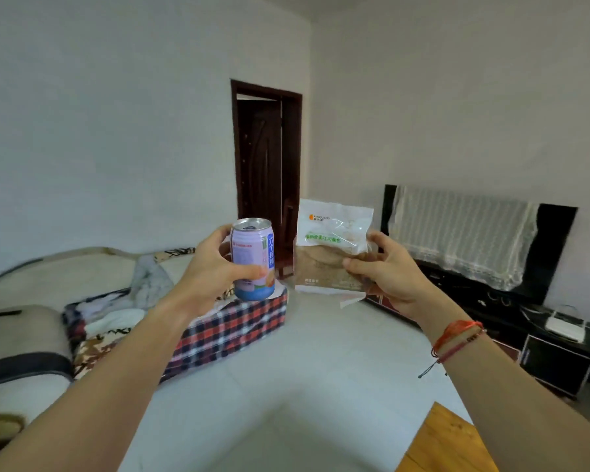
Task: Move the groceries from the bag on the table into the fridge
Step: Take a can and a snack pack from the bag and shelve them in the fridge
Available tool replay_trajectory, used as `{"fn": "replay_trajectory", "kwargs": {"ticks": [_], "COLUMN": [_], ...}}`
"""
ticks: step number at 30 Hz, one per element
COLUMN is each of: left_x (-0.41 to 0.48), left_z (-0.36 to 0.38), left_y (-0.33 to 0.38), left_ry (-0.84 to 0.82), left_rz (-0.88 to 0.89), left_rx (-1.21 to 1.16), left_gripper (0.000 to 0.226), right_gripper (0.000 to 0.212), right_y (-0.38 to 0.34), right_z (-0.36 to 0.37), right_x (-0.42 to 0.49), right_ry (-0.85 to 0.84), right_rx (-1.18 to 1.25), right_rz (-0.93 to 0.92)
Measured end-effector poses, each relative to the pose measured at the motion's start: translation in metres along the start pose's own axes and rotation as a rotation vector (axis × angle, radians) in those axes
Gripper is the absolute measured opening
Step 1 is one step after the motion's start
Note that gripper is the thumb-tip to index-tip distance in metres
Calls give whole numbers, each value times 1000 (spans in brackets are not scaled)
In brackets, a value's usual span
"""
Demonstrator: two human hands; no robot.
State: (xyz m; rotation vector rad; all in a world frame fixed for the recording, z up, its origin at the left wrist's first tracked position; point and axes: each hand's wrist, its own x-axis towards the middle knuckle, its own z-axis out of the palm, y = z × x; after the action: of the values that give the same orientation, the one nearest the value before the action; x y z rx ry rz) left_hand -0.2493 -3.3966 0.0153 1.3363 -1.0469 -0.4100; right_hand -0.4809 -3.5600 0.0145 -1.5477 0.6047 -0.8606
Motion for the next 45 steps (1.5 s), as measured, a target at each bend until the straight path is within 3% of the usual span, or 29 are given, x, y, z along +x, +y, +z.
{"fn": "replay_trajectory", "kwargs": {"ticks": [7,12,18,33,45], "left_x": [-31,-69,-136,-346,-471], "left_z": [-64,-86,-112,-179,-193], "left_y": [-5,7,29,102,141], "left_ry": [218,381,611,1126,1330], "left_rz": [-54,-83,-127,-156,-193], "left_rx": [103,144,212,429,563], "left_gripper": [72,68,66,72,75], "right_gripper": [42,66,69,54,45], "right_y": [17,22,21,-2,-23], "right_z": [73,116,185,381,456], "right_x": [47,70,64,-75,-196], "right_ry": [-277,-505,-780,-1262,-1483], "right_rx": [18,35,48,117,163], "right_rz": [-20,0,23,-67,-92]}}
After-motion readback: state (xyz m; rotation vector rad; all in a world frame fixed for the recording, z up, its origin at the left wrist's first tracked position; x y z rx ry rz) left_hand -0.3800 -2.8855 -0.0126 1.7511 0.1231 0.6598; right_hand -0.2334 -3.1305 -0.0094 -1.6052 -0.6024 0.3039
